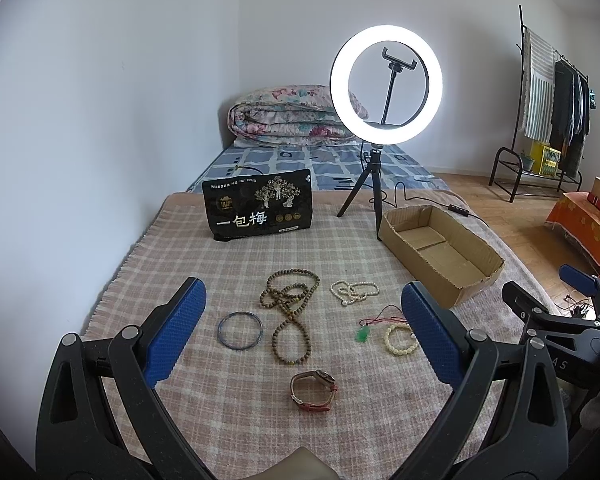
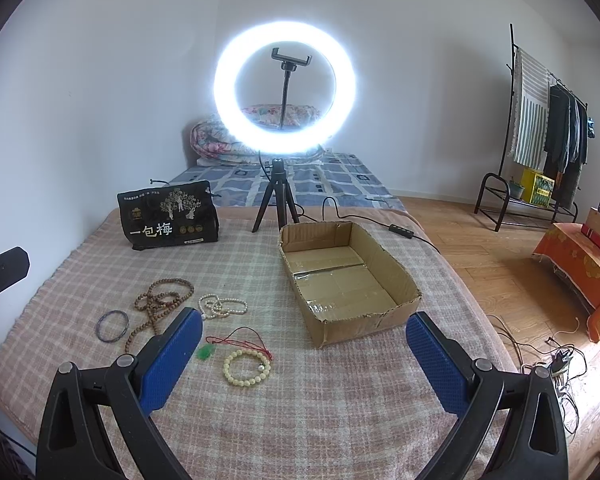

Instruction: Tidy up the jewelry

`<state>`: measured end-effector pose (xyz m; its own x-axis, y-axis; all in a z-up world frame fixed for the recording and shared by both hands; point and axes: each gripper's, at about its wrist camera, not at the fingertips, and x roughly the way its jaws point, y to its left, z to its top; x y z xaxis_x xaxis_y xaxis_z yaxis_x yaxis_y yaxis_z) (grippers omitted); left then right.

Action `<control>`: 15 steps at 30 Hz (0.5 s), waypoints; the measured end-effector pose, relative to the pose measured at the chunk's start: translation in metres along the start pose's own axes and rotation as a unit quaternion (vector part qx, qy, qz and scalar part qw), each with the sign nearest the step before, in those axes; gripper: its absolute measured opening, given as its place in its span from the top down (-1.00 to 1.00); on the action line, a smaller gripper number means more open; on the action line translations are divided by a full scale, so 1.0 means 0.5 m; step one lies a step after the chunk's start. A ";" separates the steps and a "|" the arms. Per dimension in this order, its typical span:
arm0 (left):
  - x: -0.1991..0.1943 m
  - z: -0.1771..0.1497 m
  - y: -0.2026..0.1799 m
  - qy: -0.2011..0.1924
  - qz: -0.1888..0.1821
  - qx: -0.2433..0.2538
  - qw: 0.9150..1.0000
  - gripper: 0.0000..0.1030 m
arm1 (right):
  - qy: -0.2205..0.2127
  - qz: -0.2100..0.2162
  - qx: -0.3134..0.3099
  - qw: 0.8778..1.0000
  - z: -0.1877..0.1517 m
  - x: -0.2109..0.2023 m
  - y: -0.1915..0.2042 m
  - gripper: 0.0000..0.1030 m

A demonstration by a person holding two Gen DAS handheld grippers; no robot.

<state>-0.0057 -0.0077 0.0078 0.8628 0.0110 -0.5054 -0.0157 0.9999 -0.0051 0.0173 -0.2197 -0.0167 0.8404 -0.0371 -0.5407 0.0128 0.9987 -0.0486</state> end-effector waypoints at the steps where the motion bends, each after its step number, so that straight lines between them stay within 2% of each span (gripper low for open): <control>1: -0.001 0.001 -0.002 0.000 0.000 0.000 1.000 -0.94 | 0.000 0.000 0.000 1.000 0.000 0.001 0.000 -0.99; 15: 0.001 -0.004 -0.001 0.001 -0.001 -0.001 1.000 -0.94 | 0.004 0.003 0.000 1.000 0.000 0.005 0.004 -0.99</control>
<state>-0.0063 -0.0084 0.0056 0.8623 0.0097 -0.5063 -0.0156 0.9998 -0.0076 0.0196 -0.2178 -0.0183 0.8357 -0.0309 -0.5484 0.0077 0.9990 -0.0446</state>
